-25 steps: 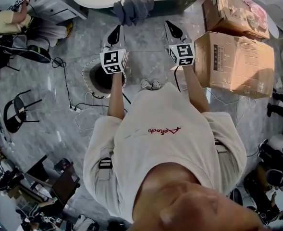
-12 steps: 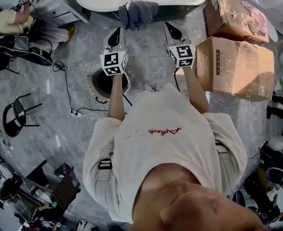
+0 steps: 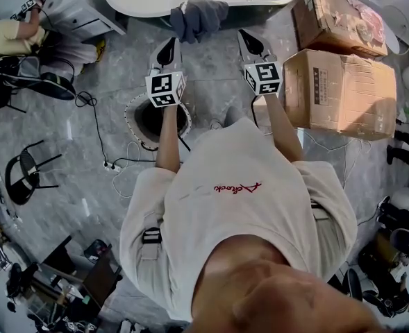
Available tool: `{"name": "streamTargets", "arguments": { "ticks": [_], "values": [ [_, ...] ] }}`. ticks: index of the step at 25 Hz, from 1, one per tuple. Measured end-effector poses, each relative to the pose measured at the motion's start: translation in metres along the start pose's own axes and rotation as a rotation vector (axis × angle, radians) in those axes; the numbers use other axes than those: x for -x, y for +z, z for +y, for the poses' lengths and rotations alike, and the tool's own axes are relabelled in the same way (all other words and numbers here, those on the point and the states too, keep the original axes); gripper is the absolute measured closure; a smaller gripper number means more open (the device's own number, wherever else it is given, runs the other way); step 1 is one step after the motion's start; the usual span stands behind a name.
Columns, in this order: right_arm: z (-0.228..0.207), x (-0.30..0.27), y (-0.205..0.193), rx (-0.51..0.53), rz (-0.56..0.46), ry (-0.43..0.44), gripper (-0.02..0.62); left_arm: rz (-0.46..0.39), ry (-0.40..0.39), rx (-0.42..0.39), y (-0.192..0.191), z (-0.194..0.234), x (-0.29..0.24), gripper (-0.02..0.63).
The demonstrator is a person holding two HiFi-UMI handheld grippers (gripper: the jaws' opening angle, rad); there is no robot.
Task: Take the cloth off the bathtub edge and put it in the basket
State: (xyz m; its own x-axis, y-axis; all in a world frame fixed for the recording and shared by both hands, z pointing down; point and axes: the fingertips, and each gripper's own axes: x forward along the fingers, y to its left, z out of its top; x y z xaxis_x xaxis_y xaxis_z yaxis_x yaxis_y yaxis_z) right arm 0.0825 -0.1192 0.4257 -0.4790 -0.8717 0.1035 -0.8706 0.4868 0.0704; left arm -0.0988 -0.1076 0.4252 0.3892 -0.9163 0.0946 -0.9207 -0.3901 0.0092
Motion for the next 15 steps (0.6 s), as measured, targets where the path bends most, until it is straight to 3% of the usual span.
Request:
{"name": "streamTargets", "arguments": {
  "ticks": [15],
  "values": [
    [0.002,-0.025,-0.005,0.013,0.002,0.006,0.591,-0.011,0.017,0.01,-0.007,0.022,-0.015,0.603]
  ]
}}
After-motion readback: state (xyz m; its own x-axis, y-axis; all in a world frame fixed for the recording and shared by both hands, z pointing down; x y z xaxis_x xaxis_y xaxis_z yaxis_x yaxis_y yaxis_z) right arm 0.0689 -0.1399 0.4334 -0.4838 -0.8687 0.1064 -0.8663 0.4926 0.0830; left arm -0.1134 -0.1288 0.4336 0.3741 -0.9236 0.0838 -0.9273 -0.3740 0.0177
